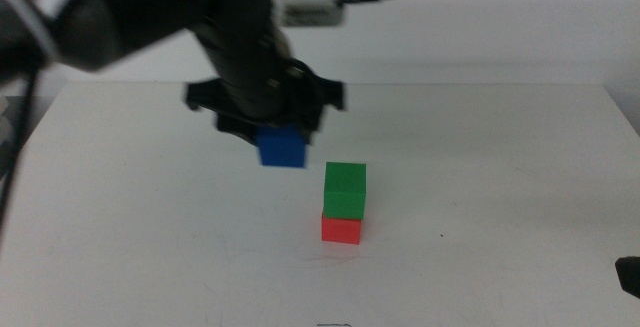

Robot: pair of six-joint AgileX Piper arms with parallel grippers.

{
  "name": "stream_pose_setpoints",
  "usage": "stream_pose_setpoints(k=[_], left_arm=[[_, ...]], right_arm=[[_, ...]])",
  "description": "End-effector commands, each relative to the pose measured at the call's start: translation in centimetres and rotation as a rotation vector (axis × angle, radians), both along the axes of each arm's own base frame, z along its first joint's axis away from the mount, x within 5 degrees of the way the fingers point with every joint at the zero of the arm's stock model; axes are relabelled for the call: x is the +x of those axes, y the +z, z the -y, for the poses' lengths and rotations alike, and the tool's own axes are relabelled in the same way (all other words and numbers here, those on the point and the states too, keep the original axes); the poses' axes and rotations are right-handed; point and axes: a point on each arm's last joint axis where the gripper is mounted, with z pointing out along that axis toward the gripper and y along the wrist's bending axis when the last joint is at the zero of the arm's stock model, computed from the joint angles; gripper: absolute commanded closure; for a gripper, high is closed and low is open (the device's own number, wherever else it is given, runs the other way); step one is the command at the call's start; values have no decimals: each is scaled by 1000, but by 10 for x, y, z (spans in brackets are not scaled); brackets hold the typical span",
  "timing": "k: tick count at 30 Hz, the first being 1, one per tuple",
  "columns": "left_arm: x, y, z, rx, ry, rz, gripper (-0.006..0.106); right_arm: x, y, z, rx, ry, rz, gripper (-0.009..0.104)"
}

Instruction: Stack red cubes first, then green, then blue cubes in a specific spot.

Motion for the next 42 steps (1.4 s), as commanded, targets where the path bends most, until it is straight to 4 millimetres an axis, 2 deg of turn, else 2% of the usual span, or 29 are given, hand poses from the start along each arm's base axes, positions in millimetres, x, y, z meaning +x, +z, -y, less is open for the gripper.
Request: stream_pose_setpoints(k=[1,5,11,17,32,42], left_arm=[[-10,21,19,-66,-5,91,102],[-13,15,47,-63,-55,71,102],[-10,19,73,-58,-84,72,102],[-4,10,78,-35,-55,36,102],[-1,7,77,-43,23,38,102],[5,-8,82,-24,49,19,102]], right_arm=[[3,12,0,36,-7,86,7],[3,12,0,36,-7,86,7],[3,12,0,36,-7,86,7],[3,12,0,36,-7,86,7],[3,12,0,36,-7,86,7],[3,12,0,36,-7,86,7]])
